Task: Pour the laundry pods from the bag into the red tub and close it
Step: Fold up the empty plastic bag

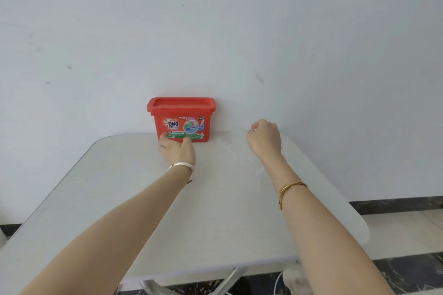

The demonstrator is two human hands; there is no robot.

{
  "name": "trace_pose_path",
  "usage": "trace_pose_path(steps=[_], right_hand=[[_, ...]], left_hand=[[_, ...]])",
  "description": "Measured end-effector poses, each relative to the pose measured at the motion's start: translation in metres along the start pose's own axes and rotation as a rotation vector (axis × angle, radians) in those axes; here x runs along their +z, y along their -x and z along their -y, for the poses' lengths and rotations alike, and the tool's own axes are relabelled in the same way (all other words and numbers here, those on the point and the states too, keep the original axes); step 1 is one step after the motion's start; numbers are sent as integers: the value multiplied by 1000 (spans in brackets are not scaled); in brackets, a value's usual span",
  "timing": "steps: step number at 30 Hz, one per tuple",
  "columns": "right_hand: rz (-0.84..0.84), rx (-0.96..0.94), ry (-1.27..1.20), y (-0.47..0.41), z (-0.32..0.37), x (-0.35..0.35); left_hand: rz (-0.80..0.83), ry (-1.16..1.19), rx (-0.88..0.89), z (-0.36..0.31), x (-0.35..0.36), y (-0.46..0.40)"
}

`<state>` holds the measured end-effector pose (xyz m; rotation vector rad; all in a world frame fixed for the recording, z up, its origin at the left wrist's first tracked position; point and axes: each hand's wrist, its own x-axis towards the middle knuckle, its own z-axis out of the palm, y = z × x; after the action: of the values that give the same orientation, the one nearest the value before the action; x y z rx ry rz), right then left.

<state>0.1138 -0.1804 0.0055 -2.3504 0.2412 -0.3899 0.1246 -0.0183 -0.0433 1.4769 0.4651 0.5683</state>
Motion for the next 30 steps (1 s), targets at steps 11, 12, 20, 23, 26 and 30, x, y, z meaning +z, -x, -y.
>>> trace_pose_path(steps=[11,12,20,23,26,30], right_hand=[[274,245,268,51,-58,-24],[270,238,261,54,-58,-24],[334,151,245,72,-45,-19],[304,161,208,75,-43,-18],[218,202,105,75,-38,-20],[99,198,-97,68,-35,-25]], left_hand=[[503,-312,-180,1,32,89],[519,-325,-179,2,34,94],[603,-271,-266,-16,27,105],[627,-179,-276,-17,19,102],[638,-136,-239,-21,8,97],[650,-89,-126,-31,-13,91]])
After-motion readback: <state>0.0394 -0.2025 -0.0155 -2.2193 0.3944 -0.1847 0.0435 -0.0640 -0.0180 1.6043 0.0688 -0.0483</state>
